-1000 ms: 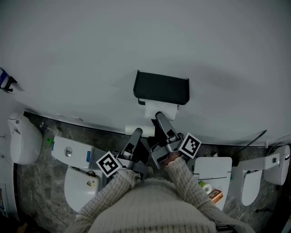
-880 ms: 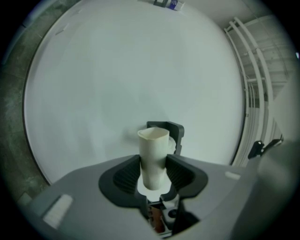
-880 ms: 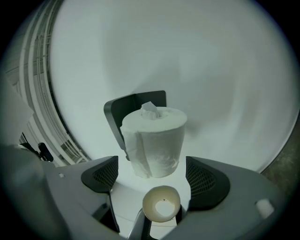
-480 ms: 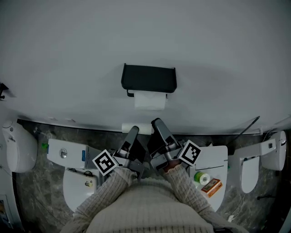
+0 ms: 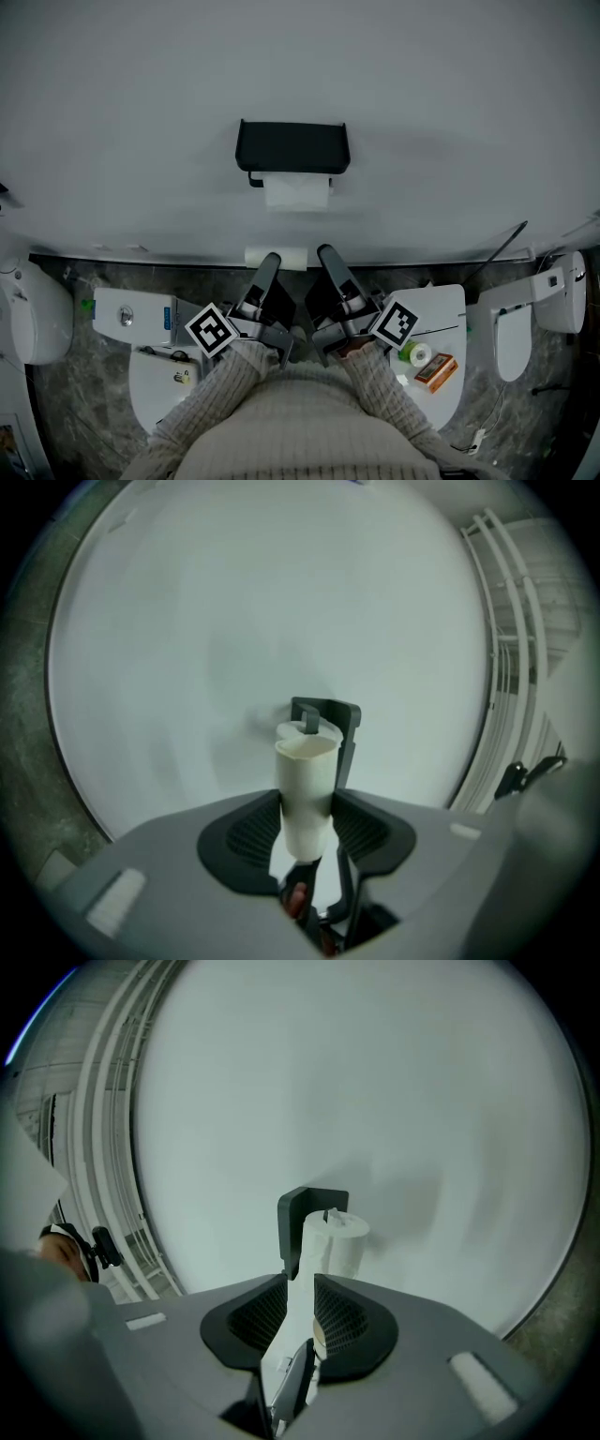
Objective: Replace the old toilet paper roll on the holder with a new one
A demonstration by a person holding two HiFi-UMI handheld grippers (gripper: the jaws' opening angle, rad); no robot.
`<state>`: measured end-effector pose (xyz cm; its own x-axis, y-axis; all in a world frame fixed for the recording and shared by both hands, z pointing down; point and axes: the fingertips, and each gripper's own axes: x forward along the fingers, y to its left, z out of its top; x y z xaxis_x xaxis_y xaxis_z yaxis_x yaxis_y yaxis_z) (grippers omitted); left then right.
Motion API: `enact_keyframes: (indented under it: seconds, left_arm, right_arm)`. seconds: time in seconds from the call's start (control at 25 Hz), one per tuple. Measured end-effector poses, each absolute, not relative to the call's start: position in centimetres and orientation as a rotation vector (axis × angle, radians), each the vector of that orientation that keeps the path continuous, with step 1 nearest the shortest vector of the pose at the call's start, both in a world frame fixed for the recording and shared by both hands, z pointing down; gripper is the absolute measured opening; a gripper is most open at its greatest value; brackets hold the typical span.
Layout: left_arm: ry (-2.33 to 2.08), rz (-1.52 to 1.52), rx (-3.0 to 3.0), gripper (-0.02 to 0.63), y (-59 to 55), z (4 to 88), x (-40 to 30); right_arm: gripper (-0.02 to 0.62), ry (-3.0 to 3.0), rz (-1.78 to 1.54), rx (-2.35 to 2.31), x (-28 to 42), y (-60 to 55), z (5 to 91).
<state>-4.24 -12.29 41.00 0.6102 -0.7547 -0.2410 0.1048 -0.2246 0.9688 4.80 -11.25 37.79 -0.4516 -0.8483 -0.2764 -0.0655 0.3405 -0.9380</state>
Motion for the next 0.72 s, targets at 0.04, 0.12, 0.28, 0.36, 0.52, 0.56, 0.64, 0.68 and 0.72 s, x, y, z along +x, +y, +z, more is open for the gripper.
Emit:
enact_keyframes:
  seconds: [0.04,0.12,0.28,0.36,0.52,0.56,0.64,0.68,0.72]
  left_arm:
    - [-0.551,-0.872,1.612,0.169,-12.27,40.96,-4.19]
    - [-0.549,-0.870,1.617,0.169,-12.22,40.89,-4.16]
    - [-0.545,-0.874,1.616,0.169,-12.33,40.78,-4.28]
    - [-0.543,-0.875,1.615,0.169,-12.38,40.77,-4.36]
    - [-0.538,-0.870,1.611,0.169,-12.43,40.99,-4.23]
    - [-0.535,-0.868,1.610,0.169,-12.43,41.04,-4.12]
    - [-0.529,-0.863,1.611,0.169,-12.41,41.05,-3.88]
    - [-0.525,-0.861,1.613,0.169,-12.39,41.03,-3.78]
    - [-0.522,-0.858,1.614,0.169,-12.36,41.00,-3.72]
  right_arm:
    - [0.078,1.783,-1.190,-0.817,4.80,-11.17,37.75]
    - [0.037,1.787,-1.187,-0.825,4.84,-11.04,37.78]
    - [0.000,1.777,-1.187,-0.818,5.04,-11.03,37.78]
    - [0.000,1.782,-1.184,-0.825,5.10,-11.03,37.82]
    - [0.000,1.792,-1.188,-0.847,5.14,-11.02,38.13]
    - [0.000,1.793,-1.191,-0.849,5.13,-11.02,38.19]
    - [0.000,1.802,-1.193,-0.853,5.06,-11.01,38.27]
    - [0.000,1.808,-1.193,-0.857,5.03,-10.99,38.30]
    - [0.000,1.813,-1.191,-0.861,5.03,-10.97,38.34]
